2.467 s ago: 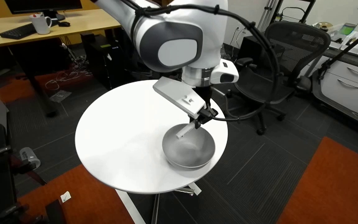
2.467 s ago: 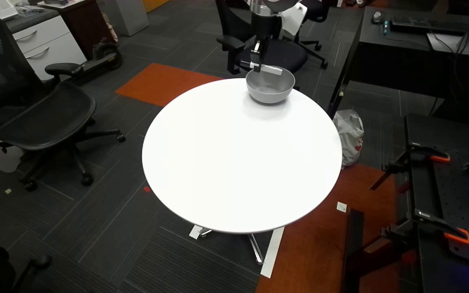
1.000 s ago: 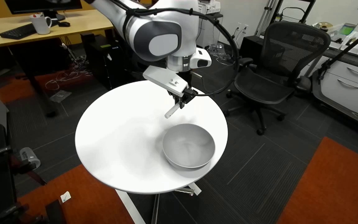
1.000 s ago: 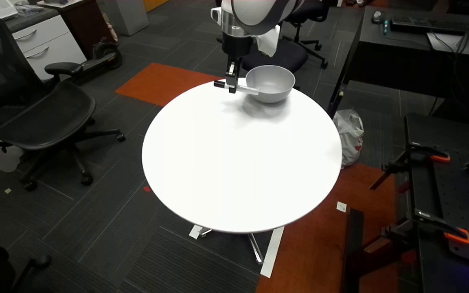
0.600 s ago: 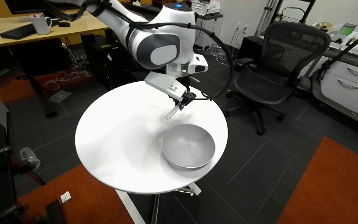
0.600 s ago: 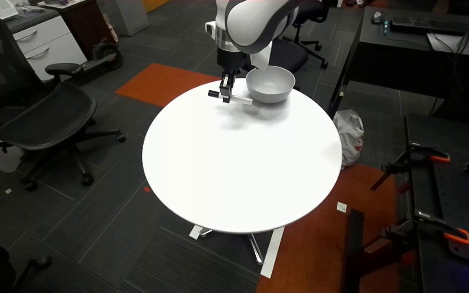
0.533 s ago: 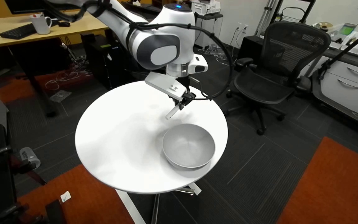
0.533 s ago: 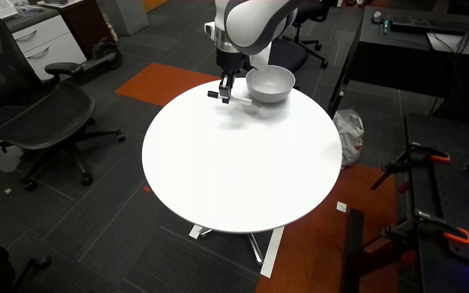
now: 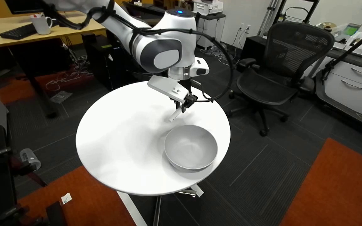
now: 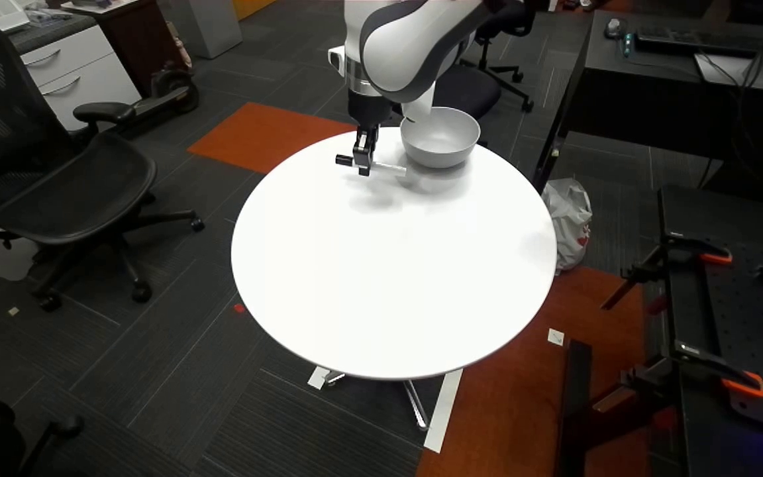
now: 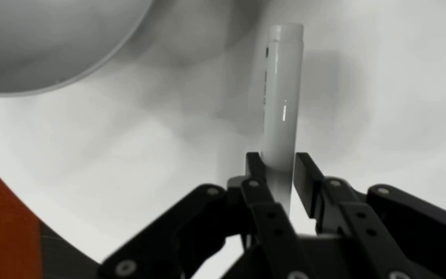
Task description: Pick up the pen from the bowl and place it on the table.
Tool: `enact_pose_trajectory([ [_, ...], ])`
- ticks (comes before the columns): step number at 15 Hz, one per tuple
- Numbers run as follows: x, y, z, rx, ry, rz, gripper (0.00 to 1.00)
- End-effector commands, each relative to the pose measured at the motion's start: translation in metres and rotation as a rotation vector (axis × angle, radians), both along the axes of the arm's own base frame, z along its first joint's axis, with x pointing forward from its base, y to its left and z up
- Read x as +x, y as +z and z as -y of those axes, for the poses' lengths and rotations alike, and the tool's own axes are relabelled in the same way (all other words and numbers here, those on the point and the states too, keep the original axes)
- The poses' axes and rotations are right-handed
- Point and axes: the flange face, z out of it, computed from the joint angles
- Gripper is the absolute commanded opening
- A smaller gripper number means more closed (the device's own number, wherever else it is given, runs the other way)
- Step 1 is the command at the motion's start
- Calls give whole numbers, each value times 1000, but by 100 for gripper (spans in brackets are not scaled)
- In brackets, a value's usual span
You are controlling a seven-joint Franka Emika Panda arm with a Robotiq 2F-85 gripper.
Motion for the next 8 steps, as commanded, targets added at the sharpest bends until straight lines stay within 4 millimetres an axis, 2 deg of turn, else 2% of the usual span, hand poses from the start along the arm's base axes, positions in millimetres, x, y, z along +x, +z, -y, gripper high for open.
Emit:
enact_pose_trajectory([
  [1,6,2,1,-16,-18,10,60],
  [6,8,2,2,-16,-17,11,97],
  [8,8,3,3,-16,-17,12,100],
])
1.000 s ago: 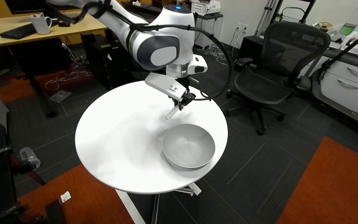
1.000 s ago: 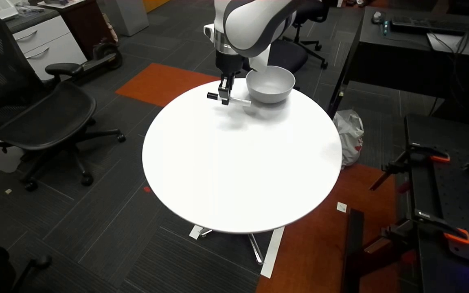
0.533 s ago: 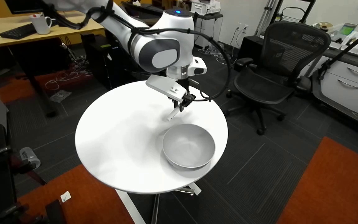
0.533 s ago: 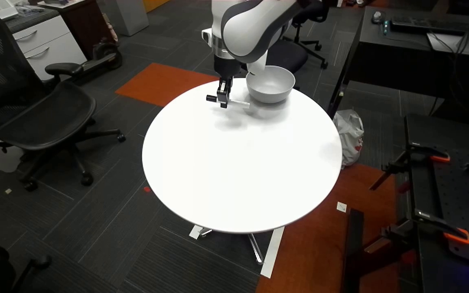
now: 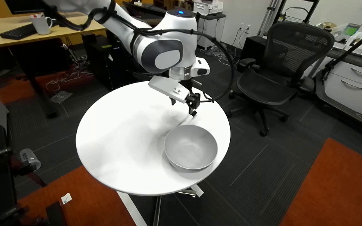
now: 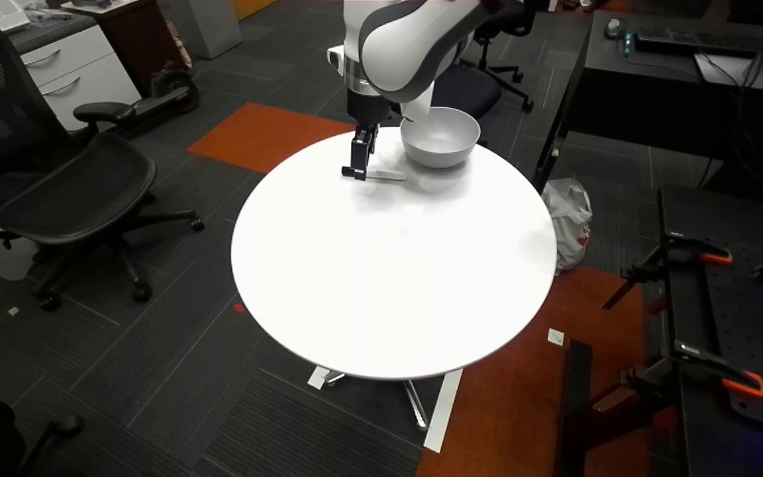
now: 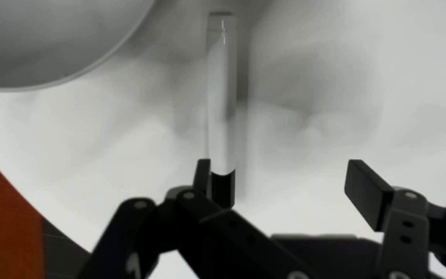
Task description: Pick up the pen from the bowl and place it on the table.
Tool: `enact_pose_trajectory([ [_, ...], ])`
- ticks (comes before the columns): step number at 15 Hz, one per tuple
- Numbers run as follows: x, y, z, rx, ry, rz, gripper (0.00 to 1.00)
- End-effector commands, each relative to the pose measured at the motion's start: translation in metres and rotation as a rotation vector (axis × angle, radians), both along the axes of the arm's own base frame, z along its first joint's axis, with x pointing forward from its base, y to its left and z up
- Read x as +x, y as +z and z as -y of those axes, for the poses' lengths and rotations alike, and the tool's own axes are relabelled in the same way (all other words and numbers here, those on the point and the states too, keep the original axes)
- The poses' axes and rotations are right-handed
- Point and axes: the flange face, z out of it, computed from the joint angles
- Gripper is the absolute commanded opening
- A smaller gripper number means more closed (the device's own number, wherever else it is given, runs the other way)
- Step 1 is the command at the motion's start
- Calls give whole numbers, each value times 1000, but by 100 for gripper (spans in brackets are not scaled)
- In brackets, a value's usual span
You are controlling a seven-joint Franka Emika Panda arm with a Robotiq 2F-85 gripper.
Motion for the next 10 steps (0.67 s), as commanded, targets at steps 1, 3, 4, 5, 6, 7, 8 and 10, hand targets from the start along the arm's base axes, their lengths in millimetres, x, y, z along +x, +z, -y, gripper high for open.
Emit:
enact_pose_trajectory([
  [1,5,3,3,-11,-15,6,100],
  [3,5,3,4,-11,-15,7,100],
  [4,4,3,4,-11,-16,8,100],
  [5,4,3,5,-10,-16,9,100],
  [6,4,3,5,-10,-16,9,100],
  [7,4,3,6,-9,-17,9,100],
  [8,3,2,7,-9,-18,10,100],
  [10,0,0,5,0,-7,0,100],
])
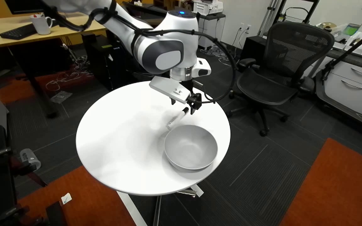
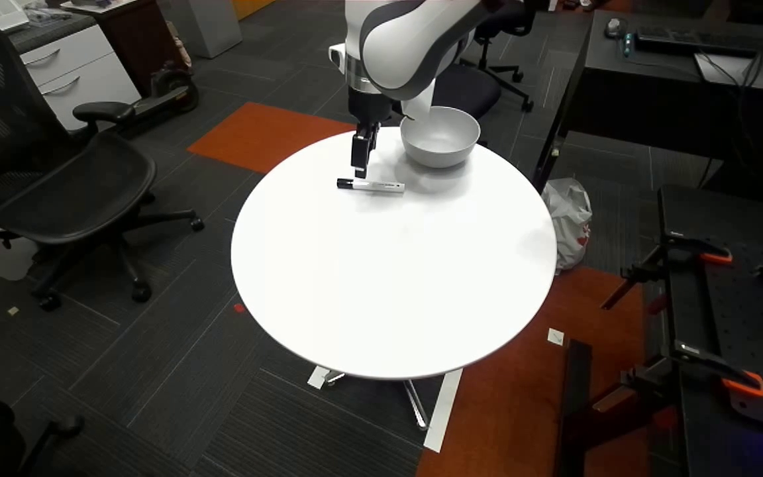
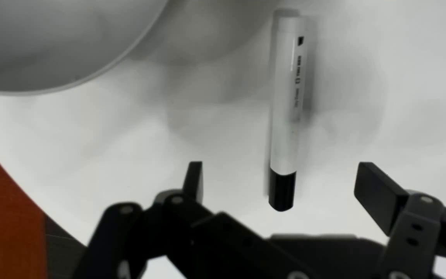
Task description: Pick up the pen from the bowl and place it on the table.
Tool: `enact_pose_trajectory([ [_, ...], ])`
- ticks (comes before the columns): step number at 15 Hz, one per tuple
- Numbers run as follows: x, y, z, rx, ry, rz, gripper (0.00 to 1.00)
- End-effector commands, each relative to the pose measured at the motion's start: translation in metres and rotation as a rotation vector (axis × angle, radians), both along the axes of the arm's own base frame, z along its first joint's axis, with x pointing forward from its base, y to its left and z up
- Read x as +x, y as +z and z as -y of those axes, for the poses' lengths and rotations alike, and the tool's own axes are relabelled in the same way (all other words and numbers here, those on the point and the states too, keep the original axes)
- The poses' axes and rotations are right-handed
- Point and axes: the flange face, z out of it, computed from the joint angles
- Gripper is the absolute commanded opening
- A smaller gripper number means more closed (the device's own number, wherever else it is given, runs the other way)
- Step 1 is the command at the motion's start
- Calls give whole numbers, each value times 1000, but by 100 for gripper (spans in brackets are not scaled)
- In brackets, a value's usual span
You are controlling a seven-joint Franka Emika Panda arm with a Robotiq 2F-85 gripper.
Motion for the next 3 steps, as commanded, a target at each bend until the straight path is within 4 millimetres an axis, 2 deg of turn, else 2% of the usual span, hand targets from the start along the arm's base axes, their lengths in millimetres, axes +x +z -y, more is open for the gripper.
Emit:
enact_pose_trajectory([
  [1,0,0,0,0,0,-2,100],
  [3,0,-1,0,0,0,-3,100],
])
